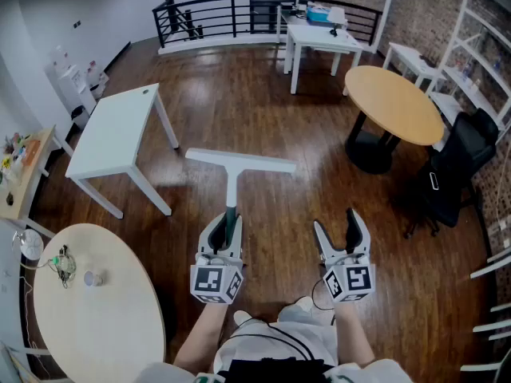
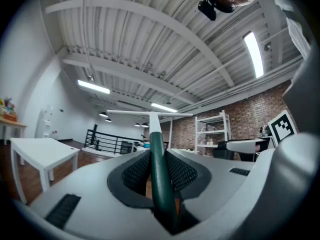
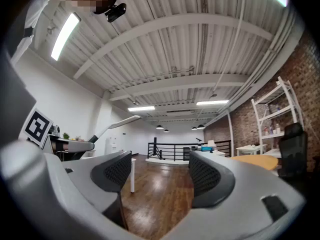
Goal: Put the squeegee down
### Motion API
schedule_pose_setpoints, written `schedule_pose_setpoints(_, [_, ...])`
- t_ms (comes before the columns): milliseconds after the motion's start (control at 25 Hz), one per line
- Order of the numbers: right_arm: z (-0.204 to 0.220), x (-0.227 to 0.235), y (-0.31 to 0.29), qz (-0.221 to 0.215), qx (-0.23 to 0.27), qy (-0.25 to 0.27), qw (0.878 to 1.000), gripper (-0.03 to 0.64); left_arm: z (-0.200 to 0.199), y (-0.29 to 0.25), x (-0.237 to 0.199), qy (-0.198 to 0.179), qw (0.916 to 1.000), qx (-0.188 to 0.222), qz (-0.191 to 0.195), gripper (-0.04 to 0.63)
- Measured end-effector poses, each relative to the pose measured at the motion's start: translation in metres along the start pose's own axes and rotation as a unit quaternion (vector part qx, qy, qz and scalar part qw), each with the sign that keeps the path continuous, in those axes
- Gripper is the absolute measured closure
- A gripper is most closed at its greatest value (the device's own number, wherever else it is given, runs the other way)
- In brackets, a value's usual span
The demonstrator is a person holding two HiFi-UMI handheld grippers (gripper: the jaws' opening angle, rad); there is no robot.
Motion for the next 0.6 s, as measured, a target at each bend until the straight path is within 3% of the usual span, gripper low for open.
schedule_pose_setpoints(160, [-0.003,0.074,0.026,0.044,0.001,-0.001,0.999,0.232,0.016,-0.061,0.063,0.012,0.9988,-0.007,0.048,0.515])
schedule_pose_setpoints(280, [-0.007,0.156,0.064,0.108,0.002,-0.003,0.994,0.233,0.019,-0.121,0.143,0.016,0.9934,-0.008,0.113,0.515])
schedule_pose_setpoints(440, [-0.015,0.259,0.117,0.215,0.019,0.016,0.976,0.233,0.027,-0.198,0.255,0.021,0.9751,-0.010,0.220,0.515])
schedule_pose_setpoints(600, [-0.026,0.310,0.168,0.284,0.024,0.039,0.958,0.233,0.040,-0.241,0.332,0.031,0.9548,-0.011,0.295,0.515])
Point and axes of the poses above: the fingertips, and each gripper's own axes: y backward along the fingers, x to its right, z out of its underside, the point moved 6 cm from there along y, backward along the fingers, and after that the axes turned 1 degree about x, right-handed, at the moved point
